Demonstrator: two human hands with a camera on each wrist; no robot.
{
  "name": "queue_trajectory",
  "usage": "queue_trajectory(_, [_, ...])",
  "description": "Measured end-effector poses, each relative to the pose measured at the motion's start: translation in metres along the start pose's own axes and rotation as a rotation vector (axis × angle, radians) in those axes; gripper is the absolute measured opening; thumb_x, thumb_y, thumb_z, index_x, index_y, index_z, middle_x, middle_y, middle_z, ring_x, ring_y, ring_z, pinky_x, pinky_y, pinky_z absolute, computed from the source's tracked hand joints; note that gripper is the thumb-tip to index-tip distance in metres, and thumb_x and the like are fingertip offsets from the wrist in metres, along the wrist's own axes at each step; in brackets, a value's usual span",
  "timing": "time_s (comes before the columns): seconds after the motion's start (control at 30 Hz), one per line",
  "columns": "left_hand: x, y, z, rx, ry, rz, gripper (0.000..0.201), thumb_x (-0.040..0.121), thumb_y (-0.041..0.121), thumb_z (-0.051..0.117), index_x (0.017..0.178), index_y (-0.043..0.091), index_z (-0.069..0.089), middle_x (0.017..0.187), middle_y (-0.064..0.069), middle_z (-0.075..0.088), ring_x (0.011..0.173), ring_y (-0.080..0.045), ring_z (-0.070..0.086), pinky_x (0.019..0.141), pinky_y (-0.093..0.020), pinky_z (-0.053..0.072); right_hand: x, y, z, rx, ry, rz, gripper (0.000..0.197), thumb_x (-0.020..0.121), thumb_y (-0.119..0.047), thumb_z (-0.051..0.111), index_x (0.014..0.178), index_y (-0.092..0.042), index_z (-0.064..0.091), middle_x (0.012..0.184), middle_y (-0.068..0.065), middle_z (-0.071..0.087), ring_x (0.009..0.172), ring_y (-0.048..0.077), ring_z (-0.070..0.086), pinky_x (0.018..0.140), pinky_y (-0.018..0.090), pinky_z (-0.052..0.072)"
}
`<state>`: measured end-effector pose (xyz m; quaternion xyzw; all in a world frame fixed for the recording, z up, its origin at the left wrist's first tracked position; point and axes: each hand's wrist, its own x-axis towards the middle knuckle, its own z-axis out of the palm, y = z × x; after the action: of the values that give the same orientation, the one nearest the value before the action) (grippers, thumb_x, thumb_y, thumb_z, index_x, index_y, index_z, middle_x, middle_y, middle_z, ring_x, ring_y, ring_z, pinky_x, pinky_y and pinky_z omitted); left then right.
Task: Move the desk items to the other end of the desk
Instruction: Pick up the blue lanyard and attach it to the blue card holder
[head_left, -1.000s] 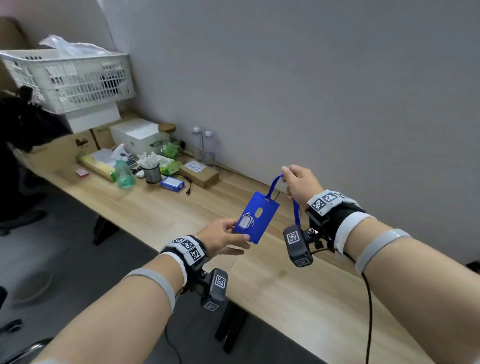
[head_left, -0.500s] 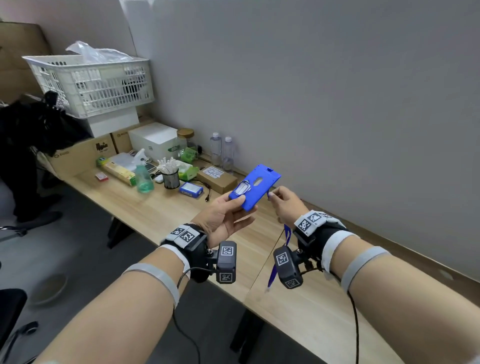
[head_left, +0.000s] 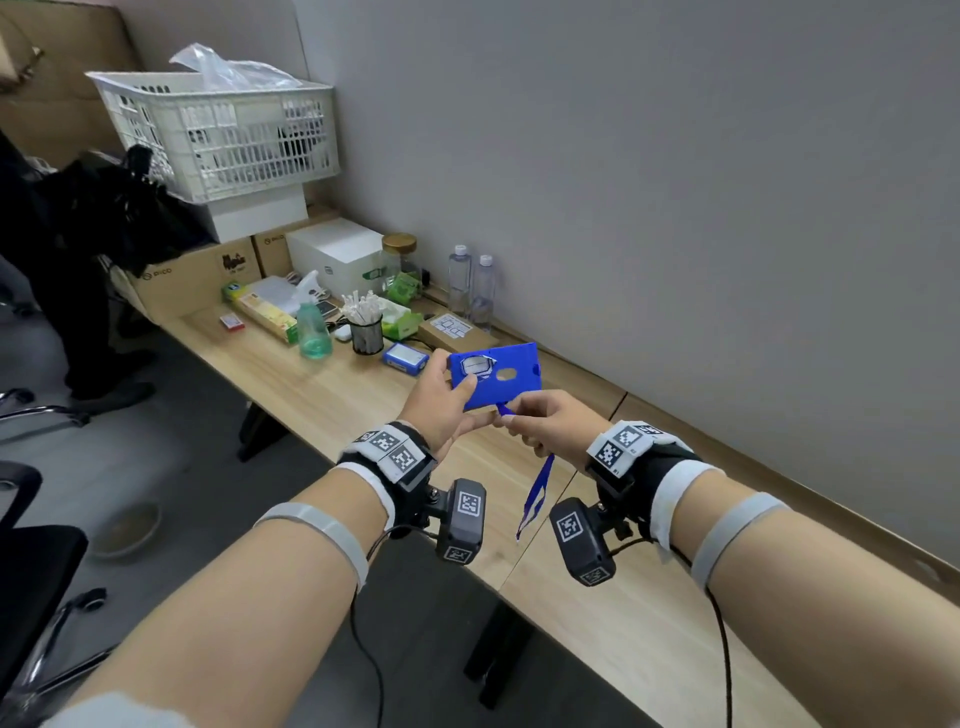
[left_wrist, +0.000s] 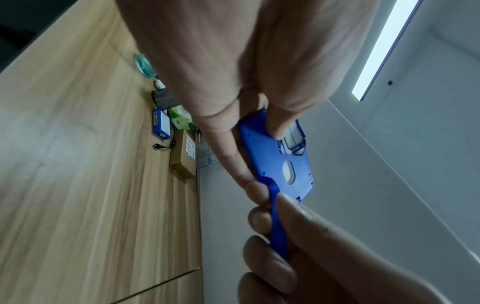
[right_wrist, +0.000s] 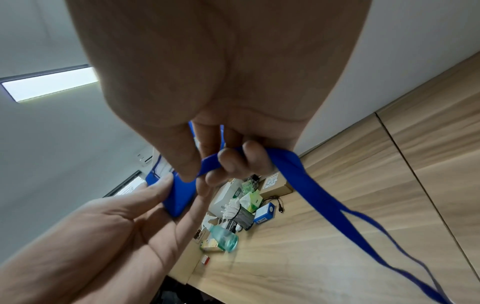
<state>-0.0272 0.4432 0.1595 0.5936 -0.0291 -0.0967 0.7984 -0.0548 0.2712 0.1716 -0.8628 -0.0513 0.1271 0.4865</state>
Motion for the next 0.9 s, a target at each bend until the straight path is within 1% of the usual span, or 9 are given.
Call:
queue_trajectory(0.07, [0.002,-0.002,-0.006,0.082,0.02,0.037,0.009,0.101,0.0,0.044,0.107,0.007,0.045,0.121,-0.021,0.062,0.101,-0.035,0.071,0.081,-0.059,0.058,0.002,-0.006,-0.004,-0.149,-0.015,-0.049,0.019,0.095,-0.025,0.058,0.095,-0.011,0.072,0.072,-0.006,0.06,0.06,0.009,0.048,0.057,0.022,0.042])
queue_trajectory(0.17, [0.005,-0.005,-0.015,0.203,-0.005,0.074,0.01,0.099,-0.003,0.046,0.103,0.006,0.045,0.118,-0.025,0.06,0.104,-0.035,0.069,0.082,-0.056,0.058,0.013,-0.02,-0.017,-0.323,0.046,-0.122,0.019,0.095,-0.026,0.057,0.085,-0.016,0.07,0.068,-0.007,0.059,0.058,0.008,0.048,0.059,0.022,0.039])
queue_trajectory(0.3, [0.008,0.001,-0.018,0.316,-0.113,0.047,0.016,0.1,-0.002,0.046,0.115,0.002,0.045,0.12,-0.023,0.062,0.107,-0.034,0.068,0.084,-0.052,0.059,0.033,-0.038,-0.043,-0.451,0.098,-0.192,0.017,0.094,-0.03,0.059,0.087,-0.017,0.067,0.077,-0.005,0.064,0.071,0.01,0.056,0.062,0.026,0.041])
queue_trajectory(0.4, [0.008,0.013,-0.018,0.184,-0.194,-0.058,0.019,0.101,-0.001,0.045,0.119,0.006,0.045,0.117,-0.018,0.065,0.096,-0.029,0.072,0.084,-0.048,0.06,0.049,-0.048,-0.065,-0.512,0.112,-0.236,0.019,0.092,-0.032,0.063,0.09,-0.014,0.069,0.079,-0.002,0.065,0.071,0.011,0.056,0.061,0.024,0.042])
queue_trajectory(0.53, [0.01,0.029,-0.021,-0.204,-0.21,-0.103,0.027,0.101,0.001,0.044,0.125,0.013,0.048,0.121,-0.016,0.064,0.093,-0.03,0.071,0.074,-0.039,0.062,0.064,-0.044,-0.077,-0.284,0.097,-0.262,0.014,0.094,-0.023,0.063,0.083,-0.014,0.066,0.056,-0.012,0.053,0.048,0.002,0.044,0.051,0.013,0.035])
queue_trajectory(0.63, [0.022,0.034,-0.02,-0.393,-0.08,-0.017,0.025,0.102,0.002,0.043,0.123,0.011,0.051,0.118,-0.016,0.067,0.095,-0.032,0.07,0.072,-0.036,0.062,0.074,-0.024,-0.066,-0.104,0.039,-0.235,0.019,0.095,-0.025,0.06,0.08,-0.017,0.066,0.046,-0.016,0.047,0.05,0.01,0.036,0.054,0.025,0.033])
queue_trajectory(0.73, [0.035,0.031,-0.019,-0.403,0.115,0.079,0.02,0.101,0.001,0.046,0.119,0.008,0.051,0.123,-0.02,0.063,0.101,-0.036,0.068,0.073,-0.037,0.061,0.078,-0.013,-0.04,-0.18,-0.063,-0.266,0.022,0.096,-0.036,0.058,0.091,-0.023,0.075,0.054,-0.011,0.045,0.05,0.009,0.036,0.054,0.024,0.035])
queue_trajectory(0.83, [0.042,0.025,-0.023,-0.2,0.3,0.127,0.009,0.1,-0.001,0.049,0.103,0.007,0.051,0.121,-0.023,0.062,0.1,-0.035,0.07,0.08,-0.043,0.06,0.082,-0.018,-0.022,-0.259,-0.209,-0.32,0.025,0.099,-0.034,0.052,0.105,-0.026,0.076,0.061,-0.01,0.052,0.047,0.0,0.043,0.053,0.012,0.037])
queue_trajectory(0.9, [0.044,0.02,-0.026,0.027,0.376,0.157,0.009,0.099,-0.002,0.05,0.098,0.007,0.049,0.118,-0.025,0.064,0.101,-0.033,0.071,0.082,-0.046,0.06,0.087,-0.028,-0.02,-0.342,-0.26,-0.36,0.026,0.1,-0.031,0.051,0.105,-0.024,0.076,0.062,-0.011,0.055,0.05,-0.003,0.048,0.053,0.009,0.037])
